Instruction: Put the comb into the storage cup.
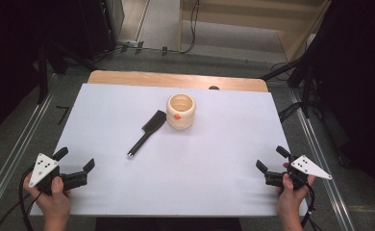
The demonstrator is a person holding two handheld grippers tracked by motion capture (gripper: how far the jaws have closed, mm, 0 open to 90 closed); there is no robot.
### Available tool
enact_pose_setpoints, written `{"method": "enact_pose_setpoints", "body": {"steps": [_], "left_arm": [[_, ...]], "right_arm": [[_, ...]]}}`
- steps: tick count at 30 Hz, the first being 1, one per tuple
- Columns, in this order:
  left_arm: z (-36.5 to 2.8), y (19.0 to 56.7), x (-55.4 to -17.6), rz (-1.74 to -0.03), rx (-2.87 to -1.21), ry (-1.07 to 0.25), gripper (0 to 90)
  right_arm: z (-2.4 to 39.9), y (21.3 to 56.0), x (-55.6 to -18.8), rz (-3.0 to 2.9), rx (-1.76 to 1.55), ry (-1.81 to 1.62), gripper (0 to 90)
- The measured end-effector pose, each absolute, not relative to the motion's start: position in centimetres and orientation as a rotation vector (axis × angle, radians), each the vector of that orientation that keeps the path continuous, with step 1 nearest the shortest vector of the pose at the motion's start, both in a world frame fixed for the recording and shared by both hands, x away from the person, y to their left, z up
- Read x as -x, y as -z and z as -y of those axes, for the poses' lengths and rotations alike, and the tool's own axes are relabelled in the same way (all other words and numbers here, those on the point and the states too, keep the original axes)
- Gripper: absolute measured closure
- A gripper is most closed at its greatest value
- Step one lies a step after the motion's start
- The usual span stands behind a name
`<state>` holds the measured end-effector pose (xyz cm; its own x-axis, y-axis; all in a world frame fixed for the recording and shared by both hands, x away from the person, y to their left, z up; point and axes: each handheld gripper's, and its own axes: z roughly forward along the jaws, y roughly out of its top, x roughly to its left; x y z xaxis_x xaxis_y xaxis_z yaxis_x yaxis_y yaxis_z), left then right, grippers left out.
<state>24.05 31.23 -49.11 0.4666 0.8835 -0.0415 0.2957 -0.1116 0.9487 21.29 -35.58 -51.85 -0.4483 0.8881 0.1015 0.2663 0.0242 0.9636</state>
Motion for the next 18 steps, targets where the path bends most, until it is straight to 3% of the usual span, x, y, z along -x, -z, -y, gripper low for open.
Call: {"method": "enact_pose_setpoints", "body": {"steps": [18], "left_arm": [[-28.6, 46.9, -25.1, -1.016, -1.76, -0.647, 0.0]], "right_arm": [[35.3, 51.9, -21.3, -1.789, -1.13, -1.444, 0.0]]}}
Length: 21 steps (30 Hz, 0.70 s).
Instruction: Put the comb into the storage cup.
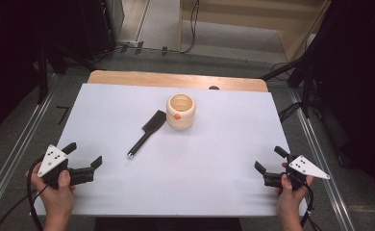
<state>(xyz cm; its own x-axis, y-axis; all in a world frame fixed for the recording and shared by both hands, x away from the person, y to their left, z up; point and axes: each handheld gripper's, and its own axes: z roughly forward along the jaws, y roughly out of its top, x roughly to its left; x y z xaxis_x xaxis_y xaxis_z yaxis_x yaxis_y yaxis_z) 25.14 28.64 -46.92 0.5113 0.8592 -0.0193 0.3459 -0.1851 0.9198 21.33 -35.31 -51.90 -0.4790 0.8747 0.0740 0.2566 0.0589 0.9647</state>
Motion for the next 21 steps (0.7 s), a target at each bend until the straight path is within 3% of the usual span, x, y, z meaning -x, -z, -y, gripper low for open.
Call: {"method": "enact_pose_setpoints", "body": {"steps": [21], "left_arm": [[-24.1, 43.9, -28.5, -0.992, -1.889, -0.608, 0.0]], "right_arm": [[35.3, 52.0, -21.5, -1.799, -1.127, -1.456, 0.0]]}}
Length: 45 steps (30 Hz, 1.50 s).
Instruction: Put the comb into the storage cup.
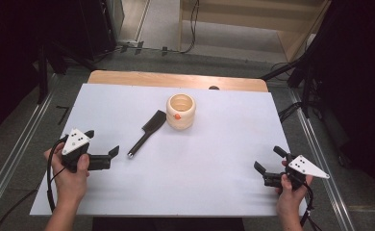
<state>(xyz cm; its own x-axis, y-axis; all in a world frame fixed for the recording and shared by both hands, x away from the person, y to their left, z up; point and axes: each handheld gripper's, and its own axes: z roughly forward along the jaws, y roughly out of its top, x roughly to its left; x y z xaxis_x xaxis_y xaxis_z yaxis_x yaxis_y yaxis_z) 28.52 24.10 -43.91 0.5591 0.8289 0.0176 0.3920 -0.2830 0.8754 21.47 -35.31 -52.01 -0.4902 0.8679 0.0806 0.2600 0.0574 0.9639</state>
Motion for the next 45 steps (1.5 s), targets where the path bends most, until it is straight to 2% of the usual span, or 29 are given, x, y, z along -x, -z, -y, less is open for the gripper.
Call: {"method": "enact_pose_setpoints", "body": {"steps": [9, 12, 20, 28, 45], "left_arm": [[-22.8, 43.3, -30.0, -1.011, -1.953, -0.589, 0.0], [-22.5, 43.2, -30.5, -1.018, -1.965, -0.579, 0.0], [-21.6, 43.0, -31.6, -1.017, -1.972, -0.57, 0.0], [-21.0, 42.7, -33.3, -1.041, -1.999, -0.504, 0.0], [-18.2, 43.7, -35.7, -1.05, -2.126, -0.427, 0.0]], "right_arm": [[35.3, 52.1, -21.6, -1.803, -1.119, -1.455, 0.0], [35.2, 52.1, -21.6, -1.807, -1.113, -1.458, 3.1], [35.2, 52.1, -21.7, -1.824, -1.117, -1.457, 3.0], [34.5, 51.9, -21.7, -1.859, -1.106, -1.393, 1.4], [34.7, 51.8, -21.9, -1.86, -1.153, -1.397, 0.0]]}}
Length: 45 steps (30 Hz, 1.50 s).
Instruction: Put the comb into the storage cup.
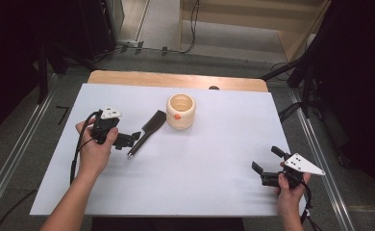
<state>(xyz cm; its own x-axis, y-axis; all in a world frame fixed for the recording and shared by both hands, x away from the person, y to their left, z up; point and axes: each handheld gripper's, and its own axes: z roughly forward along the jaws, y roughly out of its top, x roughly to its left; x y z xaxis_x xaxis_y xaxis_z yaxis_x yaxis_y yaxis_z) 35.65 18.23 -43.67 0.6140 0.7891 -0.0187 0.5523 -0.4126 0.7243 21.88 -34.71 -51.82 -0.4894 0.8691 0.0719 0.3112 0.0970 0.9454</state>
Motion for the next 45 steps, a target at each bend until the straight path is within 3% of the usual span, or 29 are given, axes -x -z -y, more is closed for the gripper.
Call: {"method": "enact_pose_setpoints", "body": {"steps": [19, 20, 27, 31, 32, 37, 38, 45], "left_arm": [[-16.3, 44.8, -37.7, -1.092, -2.252, -0.331, 0.1], [-16.2, 44.8, -37.7, -1.104, -2.254, -0.34, 4.6], [-16.5, 44.5, -38.1, -1.152, -2.266, -0.337, 5.6], [-16.5, 44.7, -38.3, -1.167, -2.287, -0.342, 14.4], [-16.4, 44.8, -38.4, -1.164, -2.309, -0.332, 20.8], [-15.5, 45.4, -38.4, -1.149, -2.351, -0.304, 27.4], [-15.2, 45.6, -38.4, -1.16, -2.356, -0.316, 33.0], [-14.2, 46.3, -38.4, -1.139, -2.42, -0.305, 40.9]], "right_arm": [[34.5, 51.9, -22.0, -1.865, -1.156, -1.383, 0.0], [34.5, 51.9, -22.0, -1.866, -1.153, -1.382, 0.0], [34.5, 52.0, -22.1, -1.87, -1.152, -1.383, 0.0], [34.5, 52.0, -22.2, -1.872, -1.152, -1.378, 0.0], [34.5, 52.0, -22.2, -1.877, -1.149, -1.377, 0.0], [34.4, 52.0, -22.2, -1.881, -1.148, -1.374, 0.0], [34.4, 52.0, -22.2, -1.883, -1.148, -1.372, 0.0], [34.2, 52.0, -22.3, -1.891, -1.157, -1.36, 0.0]]}}
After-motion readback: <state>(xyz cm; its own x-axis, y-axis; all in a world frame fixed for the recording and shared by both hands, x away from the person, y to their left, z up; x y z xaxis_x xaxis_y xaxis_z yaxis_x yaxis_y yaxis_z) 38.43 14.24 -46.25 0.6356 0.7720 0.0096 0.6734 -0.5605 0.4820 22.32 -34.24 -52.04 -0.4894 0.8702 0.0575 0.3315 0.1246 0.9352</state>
